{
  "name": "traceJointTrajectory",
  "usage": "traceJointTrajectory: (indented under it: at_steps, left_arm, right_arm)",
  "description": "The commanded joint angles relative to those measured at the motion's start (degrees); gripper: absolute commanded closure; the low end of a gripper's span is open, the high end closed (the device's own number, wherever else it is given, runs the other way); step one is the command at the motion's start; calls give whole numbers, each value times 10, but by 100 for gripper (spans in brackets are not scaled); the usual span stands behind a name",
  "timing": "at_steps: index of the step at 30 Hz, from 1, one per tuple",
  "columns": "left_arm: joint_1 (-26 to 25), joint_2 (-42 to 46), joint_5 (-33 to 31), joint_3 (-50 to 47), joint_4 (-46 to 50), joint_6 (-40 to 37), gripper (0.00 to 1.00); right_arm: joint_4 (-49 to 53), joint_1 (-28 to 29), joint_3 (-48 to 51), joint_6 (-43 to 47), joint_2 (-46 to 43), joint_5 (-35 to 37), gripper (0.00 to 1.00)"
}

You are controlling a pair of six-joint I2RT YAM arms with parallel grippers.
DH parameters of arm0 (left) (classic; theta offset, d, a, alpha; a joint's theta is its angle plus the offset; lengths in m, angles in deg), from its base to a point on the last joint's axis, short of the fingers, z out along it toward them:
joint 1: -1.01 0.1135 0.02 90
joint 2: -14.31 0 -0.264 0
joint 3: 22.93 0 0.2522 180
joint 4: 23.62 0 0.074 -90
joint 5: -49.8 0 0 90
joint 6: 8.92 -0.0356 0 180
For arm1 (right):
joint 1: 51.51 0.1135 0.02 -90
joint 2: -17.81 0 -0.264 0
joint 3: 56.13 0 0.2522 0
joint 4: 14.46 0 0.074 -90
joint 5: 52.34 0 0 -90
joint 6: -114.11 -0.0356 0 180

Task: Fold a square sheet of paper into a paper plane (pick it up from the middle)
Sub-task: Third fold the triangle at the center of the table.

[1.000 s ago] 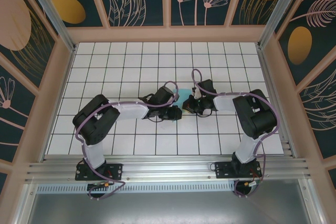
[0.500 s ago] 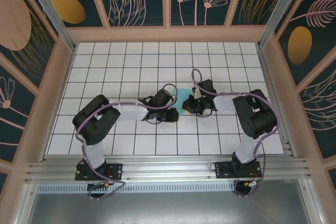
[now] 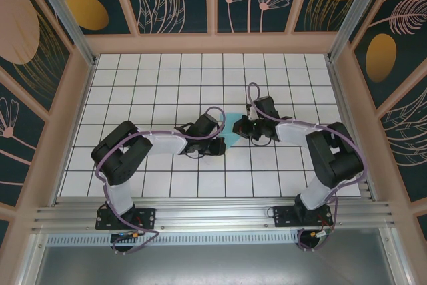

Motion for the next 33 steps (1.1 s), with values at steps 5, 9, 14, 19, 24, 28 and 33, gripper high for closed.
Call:
traceJointTrajectory:
  at_steps: [5, 9, 14, 19, 24, 28, 33]
  left_arm:
    - [1, -17, -27, -20, 59, -9, 95]
    - [0, -17, -30, -19, 62, -9, 95]
    - [1, -18, -31, -18, 63, -9, 95]
    - [0, -18, -38, -24, 70, -12, 97]
    - [1, -19, -47, -33, 78, -18, 100]
    - [0, -22, -47, -42, 75, -17, 100]
    - [1, -25, -48, -43, 75, -18, 100]
  right_arm:
    - [-33, 35, 32, -16, 8, -21, 97]
    - [-41, 50, 27, -20, 32, -23, 98]
    - [-42, 52, 23, -17, 58, -20, 98]
    - [-27, 40, 16, -10, 80, 19, 97]
    - [-47, 12, 19, -10, 80, 17, 96]
    - [-65, -14, 17, -4, 86, 3, 95]
    - [-65, -41, 12, 6, 94, 4, 93]
